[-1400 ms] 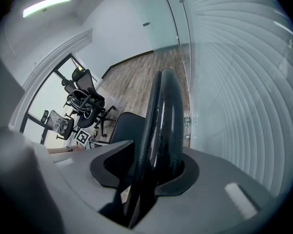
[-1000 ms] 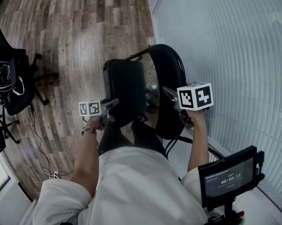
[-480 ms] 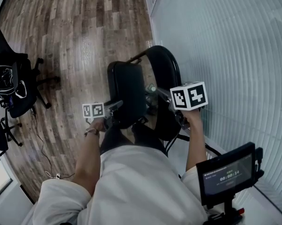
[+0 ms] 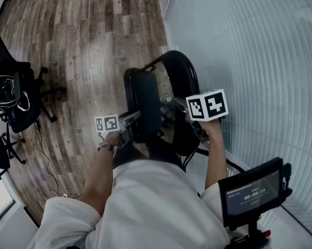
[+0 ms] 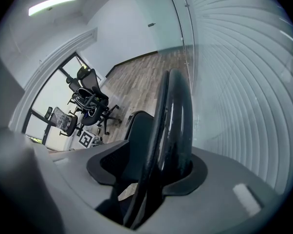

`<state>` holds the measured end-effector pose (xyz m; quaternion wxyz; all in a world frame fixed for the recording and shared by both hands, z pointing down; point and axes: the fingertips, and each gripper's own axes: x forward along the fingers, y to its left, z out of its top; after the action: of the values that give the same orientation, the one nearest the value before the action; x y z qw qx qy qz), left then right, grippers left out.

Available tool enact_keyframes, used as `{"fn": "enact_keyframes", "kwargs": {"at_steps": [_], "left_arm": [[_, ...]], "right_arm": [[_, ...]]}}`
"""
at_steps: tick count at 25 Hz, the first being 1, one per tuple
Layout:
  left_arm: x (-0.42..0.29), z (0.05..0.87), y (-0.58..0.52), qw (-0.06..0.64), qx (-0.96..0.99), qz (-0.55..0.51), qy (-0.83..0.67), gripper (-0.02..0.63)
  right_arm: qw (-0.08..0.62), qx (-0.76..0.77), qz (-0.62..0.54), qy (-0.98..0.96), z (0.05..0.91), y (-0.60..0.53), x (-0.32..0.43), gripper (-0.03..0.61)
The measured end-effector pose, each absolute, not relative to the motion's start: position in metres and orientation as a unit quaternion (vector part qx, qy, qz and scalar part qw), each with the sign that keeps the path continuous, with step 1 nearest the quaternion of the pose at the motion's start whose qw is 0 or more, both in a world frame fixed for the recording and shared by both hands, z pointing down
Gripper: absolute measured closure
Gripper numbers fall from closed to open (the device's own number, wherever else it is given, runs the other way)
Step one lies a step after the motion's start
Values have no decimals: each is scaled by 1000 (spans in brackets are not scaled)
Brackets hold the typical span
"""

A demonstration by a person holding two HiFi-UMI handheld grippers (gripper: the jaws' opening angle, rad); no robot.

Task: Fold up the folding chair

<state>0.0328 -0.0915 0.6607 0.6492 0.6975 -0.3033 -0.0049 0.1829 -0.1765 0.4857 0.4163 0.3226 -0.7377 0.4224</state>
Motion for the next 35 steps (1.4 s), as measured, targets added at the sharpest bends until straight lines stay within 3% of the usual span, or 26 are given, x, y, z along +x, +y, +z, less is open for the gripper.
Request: {"fn": "enact_keyframes", "kwargs": {"at_steps": [35], "left_arm": [[119,646,-116,665,694,-41,-272,417]], "right_arm": [[433,333,410,-730,484,-185,197,364]]}}
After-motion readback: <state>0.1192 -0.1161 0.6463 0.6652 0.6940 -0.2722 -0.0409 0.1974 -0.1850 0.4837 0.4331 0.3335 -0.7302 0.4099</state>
